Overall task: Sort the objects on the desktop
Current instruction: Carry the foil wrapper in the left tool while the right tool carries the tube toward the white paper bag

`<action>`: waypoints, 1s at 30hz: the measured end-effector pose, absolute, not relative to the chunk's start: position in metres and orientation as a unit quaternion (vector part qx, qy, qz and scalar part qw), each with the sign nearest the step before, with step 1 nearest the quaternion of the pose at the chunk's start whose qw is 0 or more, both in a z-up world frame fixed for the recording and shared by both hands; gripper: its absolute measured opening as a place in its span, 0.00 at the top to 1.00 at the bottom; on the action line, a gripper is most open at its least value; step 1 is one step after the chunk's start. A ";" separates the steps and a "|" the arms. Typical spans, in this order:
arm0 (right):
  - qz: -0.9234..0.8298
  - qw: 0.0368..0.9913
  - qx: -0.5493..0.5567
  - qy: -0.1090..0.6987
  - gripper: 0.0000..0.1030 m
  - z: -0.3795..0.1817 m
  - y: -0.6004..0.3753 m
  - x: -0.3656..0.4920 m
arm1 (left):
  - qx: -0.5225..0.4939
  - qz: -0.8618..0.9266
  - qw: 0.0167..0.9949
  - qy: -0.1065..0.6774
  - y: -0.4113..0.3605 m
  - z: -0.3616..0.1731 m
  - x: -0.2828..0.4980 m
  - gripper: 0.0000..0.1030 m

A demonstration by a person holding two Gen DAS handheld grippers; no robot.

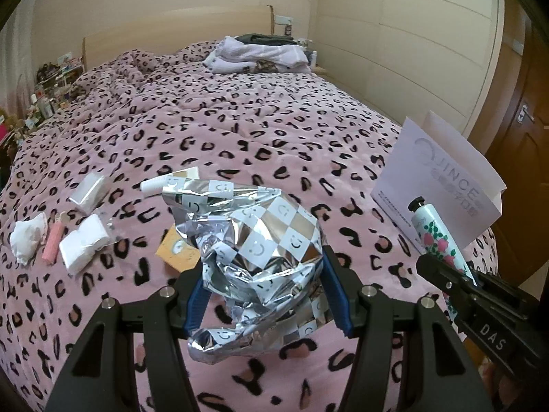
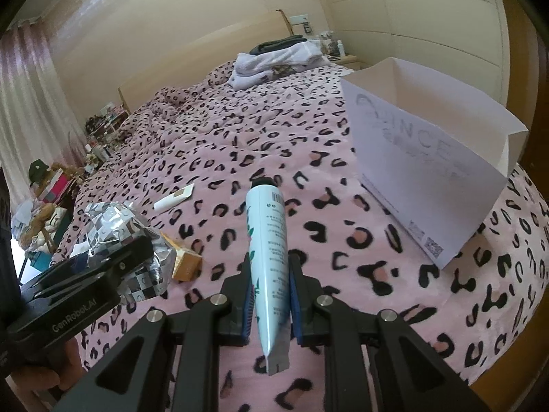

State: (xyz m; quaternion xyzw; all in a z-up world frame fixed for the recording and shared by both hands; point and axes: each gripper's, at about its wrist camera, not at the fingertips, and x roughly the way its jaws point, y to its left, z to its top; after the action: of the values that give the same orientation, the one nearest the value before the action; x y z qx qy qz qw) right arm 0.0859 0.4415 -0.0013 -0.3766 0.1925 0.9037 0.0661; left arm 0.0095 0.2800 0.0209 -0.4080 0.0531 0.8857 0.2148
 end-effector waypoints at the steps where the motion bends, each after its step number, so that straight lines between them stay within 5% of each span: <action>1: 0.903 0.068 -0.377 0.193 0.83 -0.002 0.443 0.086 | -0.408 0.885 0.217 0.054 0.283 0.020 0.009 0.42; 30: 0.903 0.104 -0.366 0.201 0.83 0.002 0.493 0.098 | -0.409 0.873 0.256 0.070 0.344 0.019 0.010 0.42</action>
State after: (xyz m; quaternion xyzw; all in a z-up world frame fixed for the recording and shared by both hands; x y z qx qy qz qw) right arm 0.0978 0.4935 0.0022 -0.3659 0.2005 0.9029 0.1038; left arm 0.0096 0.3440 0.0194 -0.4090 0.0695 0.8731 0.2560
